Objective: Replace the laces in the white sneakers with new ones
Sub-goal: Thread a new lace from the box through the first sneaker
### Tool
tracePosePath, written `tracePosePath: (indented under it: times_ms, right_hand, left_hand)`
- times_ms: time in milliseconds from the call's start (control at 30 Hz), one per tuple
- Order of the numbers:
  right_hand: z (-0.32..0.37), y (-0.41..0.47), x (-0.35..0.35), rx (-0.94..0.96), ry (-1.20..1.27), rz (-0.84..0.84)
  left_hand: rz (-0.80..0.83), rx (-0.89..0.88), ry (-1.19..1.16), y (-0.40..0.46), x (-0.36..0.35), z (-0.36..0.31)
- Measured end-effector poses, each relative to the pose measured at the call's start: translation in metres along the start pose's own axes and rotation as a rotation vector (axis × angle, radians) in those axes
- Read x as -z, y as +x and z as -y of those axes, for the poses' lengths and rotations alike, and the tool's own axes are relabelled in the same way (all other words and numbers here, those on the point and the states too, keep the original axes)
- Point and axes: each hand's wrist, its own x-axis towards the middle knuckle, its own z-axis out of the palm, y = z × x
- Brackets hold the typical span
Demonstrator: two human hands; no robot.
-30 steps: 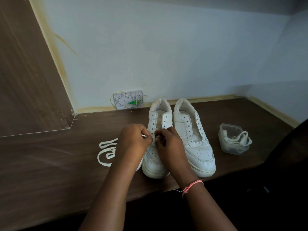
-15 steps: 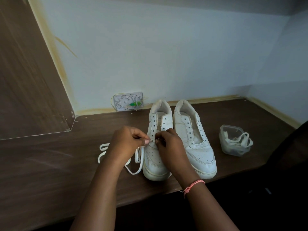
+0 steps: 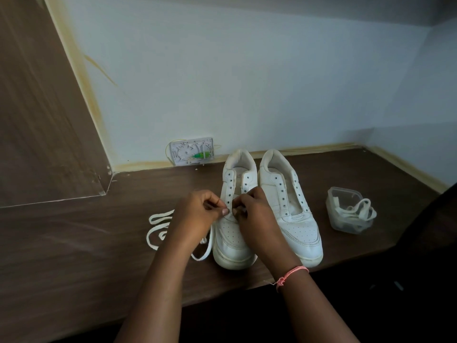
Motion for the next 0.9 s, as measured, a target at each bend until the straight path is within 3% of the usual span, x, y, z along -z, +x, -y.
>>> tracePosePath:
  times_ms: [167, 267, 567, 767, 900]
  right_hand:
    - [0.006, 0.0, 0.005, 0.066, -0.109, 0.007]
    - [0.008, -0.001, 0.012, 0.054, -0.13, -0.017]
    - [-0.01, 0.002, 0.054, -0.03, -0.076, -0.332]
    - [-0.001, -0.012, 0.041, -0.028, -0.232, -0.349]
    - [0.001, -0.024, 0.041, -0.031, -0.155, -0.447]
  left_hand:
    - [0.08, -0.092, -0.034, 0.001, 0.003, 0.001]
    - [0.08, -0.175, 0.059, 0.001, 0.0, -0.001]
    - [0.054, -0.299, 0.127, 0.0, -0.015, -0.005]
    - [0.013, -0.402, -0.067, -0.003, -0.018, -0.026]
    - [0.066, -0.301, -0.145, -0.004, -0.019, -0.028]
